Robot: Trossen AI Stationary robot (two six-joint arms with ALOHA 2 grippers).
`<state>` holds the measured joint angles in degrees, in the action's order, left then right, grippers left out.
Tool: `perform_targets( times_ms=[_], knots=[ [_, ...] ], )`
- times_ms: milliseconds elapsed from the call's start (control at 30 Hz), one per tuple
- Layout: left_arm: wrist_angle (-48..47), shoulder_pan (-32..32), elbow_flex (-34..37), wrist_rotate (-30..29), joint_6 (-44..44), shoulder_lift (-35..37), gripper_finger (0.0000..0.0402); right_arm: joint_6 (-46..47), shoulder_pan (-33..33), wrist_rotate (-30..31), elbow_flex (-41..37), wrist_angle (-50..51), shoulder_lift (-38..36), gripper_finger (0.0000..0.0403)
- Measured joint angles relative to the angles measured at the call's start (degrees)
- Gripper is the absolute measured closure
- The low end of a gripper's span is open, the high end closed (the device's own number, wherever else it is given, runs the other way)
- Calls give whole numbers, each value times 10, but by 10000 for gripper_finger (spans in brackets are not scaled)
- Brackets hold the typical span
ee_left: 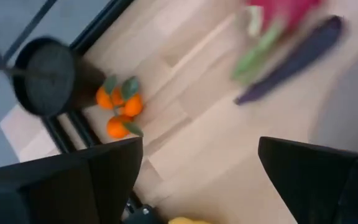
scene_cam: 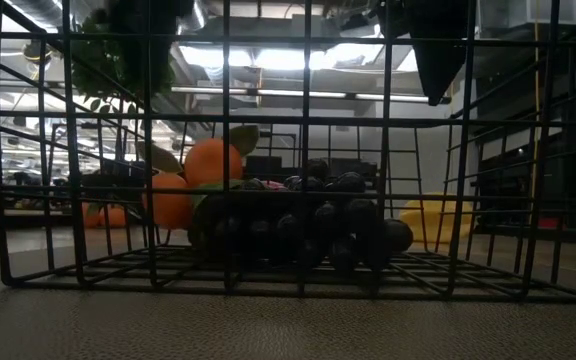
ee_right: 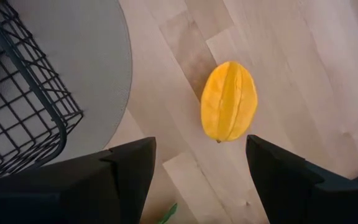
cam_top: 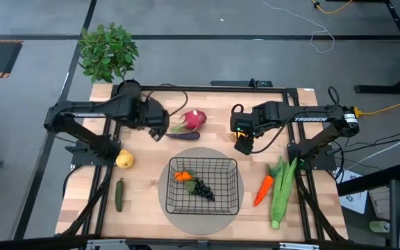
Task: Build produce basket
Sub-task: Put the tangerines into the black wire basket
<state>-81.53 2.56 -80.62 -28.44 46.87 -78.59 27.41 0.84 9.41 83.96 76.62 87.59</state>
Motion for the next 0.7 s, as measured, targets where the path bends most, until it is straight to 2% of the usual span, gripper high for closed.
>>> perform_targets(
  times_ms=[200, 400, 533, 700],
  knots=[
    [2, 82, 105, -56, 31, 0, 89, 7, 0, 0, 0, 0, 0, 166],
    [27, 130, 217, -91, 93, 0, 88, 6, 0, 0, 0, 0, 0, 166],
    [101, 155, 283, -114, 96, 0, 88, 6, 0, 0, 0, -1, 0, 166],
    [230, 188, 352, -103, 46, 0, 88, 6, 0, 0, 0, -6, 0, 166]
  ],
)
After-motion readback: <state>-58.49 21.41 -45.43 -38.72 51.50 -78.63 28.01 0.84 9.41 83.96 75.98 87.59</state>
